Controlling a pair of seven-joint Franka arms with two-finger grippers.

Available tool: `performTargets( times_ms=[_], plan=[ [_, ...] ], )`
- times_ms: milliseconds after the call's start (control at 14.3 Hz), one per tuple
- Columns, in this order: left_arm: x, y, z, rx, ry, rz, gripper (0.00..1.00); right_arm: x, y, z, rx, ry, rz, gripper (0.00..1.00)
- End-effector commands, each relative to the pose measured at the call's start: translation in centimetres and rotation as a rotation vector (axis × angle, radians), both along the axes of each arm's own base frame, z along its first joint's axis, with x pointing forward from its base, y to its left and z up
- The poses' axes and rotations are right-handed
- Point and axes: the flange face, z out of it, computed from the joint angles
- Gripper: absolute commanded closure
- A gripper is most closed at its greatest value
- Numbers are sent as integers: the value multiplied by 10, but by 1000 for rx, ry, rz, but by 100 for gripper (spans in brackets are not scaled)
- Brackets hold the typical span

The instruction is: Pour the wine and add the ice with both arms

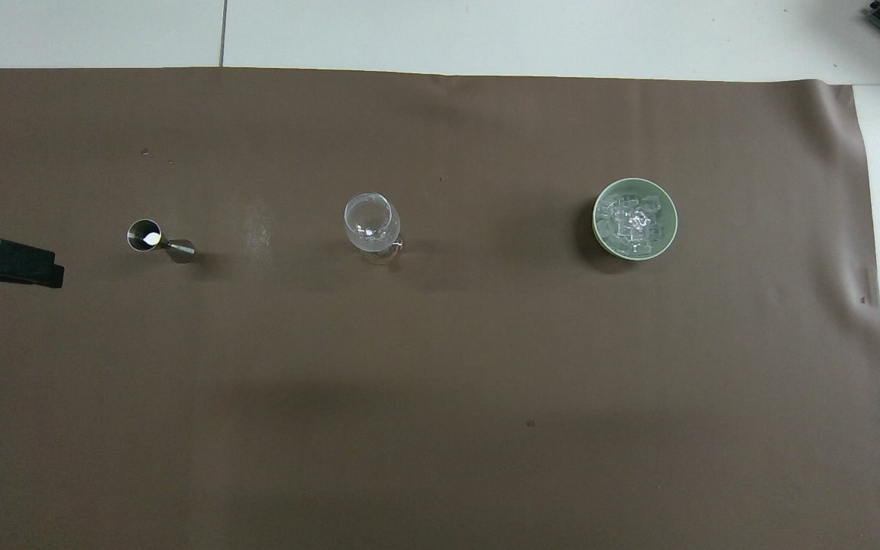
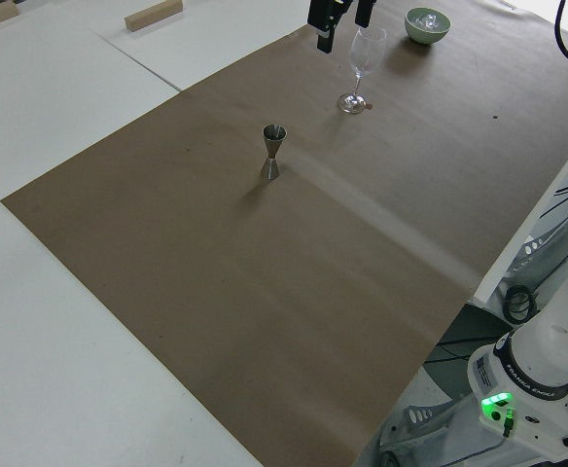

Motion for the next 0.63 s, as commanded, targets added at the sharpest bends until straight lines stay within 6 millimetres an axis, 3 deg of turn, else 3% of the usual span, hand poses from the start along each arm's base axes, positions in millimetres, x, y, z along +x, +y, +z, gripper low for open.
performTargets(
  times_ms=[0, 561],
  plan=[
    [-5, -3, 6, 2, -3, -18, 0, -6, 1, 0, 11, -6, -13, 0],
    [-6, 0, 5, -55, 7, 7, 0, -7, 0, 0, 11, -8, -14, 0]
  ],
)
